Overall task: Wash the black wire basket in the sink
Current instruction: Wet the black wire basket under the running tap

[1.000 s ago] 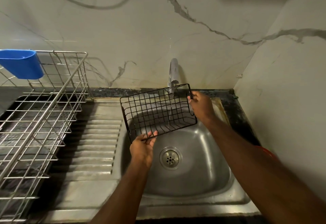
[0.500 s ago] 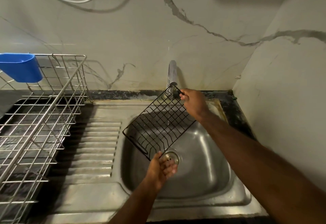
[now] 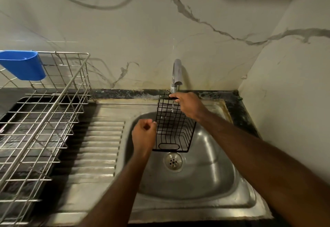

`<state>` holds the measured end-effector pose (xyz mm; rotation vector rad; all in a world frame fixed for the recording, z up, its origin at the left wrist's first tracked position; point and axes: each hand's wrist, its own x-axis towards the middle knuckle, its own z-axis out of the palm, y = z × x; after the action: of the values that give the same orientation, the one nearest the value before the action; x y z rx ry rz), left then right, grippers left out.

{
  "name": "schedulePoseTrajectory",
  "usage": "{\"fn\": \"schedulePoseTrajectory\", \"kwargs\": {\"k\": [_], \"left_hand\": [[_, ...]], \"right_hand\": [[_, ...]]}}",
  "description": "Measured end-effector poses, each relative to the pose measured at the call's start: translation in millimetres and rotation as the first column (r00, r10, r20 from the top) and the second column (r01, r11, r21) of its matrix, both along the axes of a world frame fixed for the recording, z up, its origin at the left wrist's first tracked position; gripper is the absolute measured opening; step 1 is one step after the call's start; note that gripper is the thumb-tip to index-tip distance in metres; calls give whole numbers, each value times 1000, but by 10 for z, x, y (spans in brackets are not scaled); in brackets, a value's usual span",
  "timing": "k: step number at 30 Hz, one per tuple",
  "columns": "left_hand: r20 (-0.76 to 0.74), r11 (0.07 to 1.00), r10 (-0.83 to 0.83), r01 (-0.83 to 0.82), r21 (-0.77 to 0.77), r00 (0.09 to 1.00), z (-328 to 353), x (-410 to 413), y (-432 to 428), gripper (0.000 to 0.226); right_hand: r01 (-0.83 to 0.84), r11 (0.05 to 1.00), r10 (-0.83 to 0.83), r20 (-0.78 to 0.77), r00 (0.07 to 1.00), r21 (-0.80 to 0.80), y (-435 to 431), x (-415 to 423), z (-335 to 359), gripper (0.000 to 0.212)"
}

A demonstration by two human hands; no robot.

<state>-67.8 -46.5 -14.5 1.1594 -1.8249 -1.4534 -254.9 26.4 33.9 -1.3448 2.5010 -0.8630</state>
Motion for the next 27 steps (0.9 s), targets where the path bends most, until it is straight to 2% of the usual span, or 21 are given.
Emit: {"fn": "schedulePoseTrajectory", "kwargs": {"k": [2, 4, 6, 9, 12, 16, 19, 23, 27], "left_hand": [[118, 997, -71, 74, -27, 991, 14, -139, -191, 28], [231, 987, -158, 158, 18, 960, 27, -267, -312, 53], [277, 975, -221, 215, 51, 935, 39, -381, -387, 72], [312, 958, -285, 274, 77, 906, 33, -489, -458, 81], [332, 950, -310, 299, 85, 891, 6, -543, -520, 77], [410, 938, -313, 347, -9, 856, -34, -565, -524, 41], [470, 942, -276, 333, -40, 838, -101, -574, -503, 31], [519, 941, -304, 338, 31, 799, -234, -562, -439, 22], [528, 930, -354, 353, 107, 772, -368, -443, -310, 21]], "right_hand": [[3, 1000, -2, 56, 998, -22, -16, -1, 18, 44], [15, 999, -10, 113, 994, -46, -22, -18, 55, 41], [15, 998, -8, 119, 993, -61, -48, -56, 85, 38], [43, 992, -25, 145, 989, -121, -84, -118, 91, 32], [104, 978, -66, 202, 977, -181, -99, -163, 90, 26], [137, 958, -55, 304, 951, -253, -133, -151, 118, 21], [108, 963, -26, 313, 949, -247, -165, -130, 124, 22], [62, 979, 14, 368, 930, -193, -194, -146, 105, 30], [78, 983, -4, 401, 916, -169, -160, -158, 50, 24]]}}
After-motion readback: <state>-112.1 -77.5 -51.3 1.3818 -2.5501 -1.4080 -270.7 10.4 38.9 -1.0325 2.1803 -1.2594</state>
